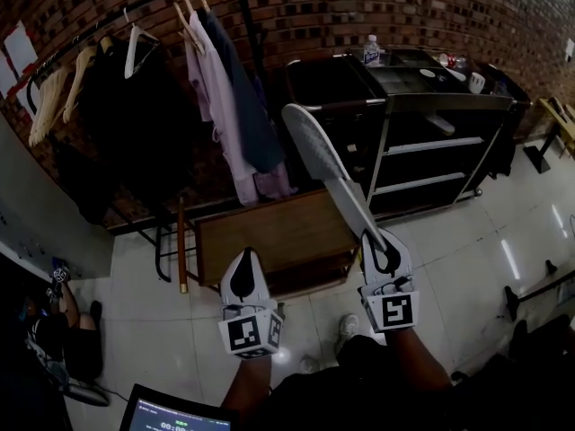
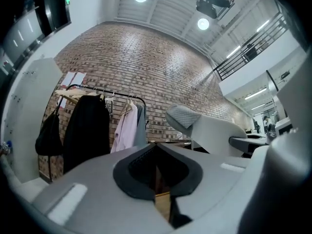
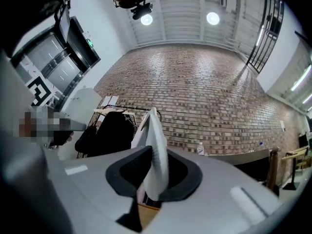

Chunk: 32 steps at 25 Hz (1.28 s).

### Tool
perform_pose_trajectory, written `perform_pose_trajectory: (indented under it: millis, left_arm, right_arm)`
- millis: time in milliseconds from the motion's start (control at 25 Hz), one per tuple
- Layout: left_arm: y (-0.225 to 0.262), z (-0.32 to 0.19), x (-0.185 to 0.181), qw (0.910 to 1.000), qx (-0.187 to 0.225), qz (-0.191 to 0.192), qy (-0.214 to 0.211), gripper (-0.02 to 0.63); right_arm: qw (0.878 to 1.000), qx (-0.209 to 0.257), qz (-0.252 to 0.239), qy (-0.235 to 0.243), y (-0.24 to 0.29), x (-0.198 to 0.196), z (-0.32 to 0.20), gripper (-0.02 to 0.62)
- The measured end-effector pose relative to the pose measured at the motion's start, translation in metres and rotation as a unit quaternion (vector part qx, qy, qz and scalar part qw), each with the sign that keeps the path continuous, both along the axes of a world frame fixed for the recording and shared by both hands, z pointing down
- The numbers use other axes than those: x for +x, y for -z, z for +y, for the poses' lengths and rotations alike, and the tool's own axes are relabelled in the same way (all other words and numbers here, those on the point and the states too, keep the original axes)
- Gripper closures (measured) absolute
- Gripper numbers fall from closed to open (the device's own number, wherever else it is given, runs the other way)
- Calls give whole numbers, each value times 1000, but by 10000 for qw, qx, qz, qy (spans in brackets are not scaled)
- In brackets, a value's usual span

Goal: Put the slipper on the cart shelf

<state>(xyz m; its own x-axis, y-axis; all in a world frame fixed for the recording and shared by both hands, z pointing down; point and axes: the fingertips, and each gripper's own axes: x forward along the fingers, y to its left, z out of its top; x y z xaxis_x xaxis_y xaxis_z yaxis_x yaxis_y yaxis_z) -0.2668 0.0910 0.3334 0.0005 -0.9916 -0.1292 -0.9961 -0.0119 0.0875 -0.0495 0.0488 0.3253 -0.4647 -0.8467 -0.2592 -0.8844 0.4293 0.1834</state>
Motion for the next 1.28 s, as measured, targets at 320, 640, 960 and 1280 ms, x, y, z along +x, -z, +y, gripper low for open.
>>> perform_pose_trajectory:
  millis: [320,640,960,1280]
  left_arm:
    - [2,-11,23,9995,144,-91,-253,589]
    - [-32,-50,79,9989,-208,-126,-400,589]
    - [-23,-114,163,9974,-39,-413,-595,589]
    - [-40,-192,236,9963,-201,-239,-796,589]
  right_arm:
    - [9995,107,267,-160,-10,11,5,540]
    - [9990,-213,232,-314,-34,71,-33,540]
    - [9927,-521,742,-798,-65,165,-85,540]
    - [9814,-1203,912,-1182,-100,260,-152,540]
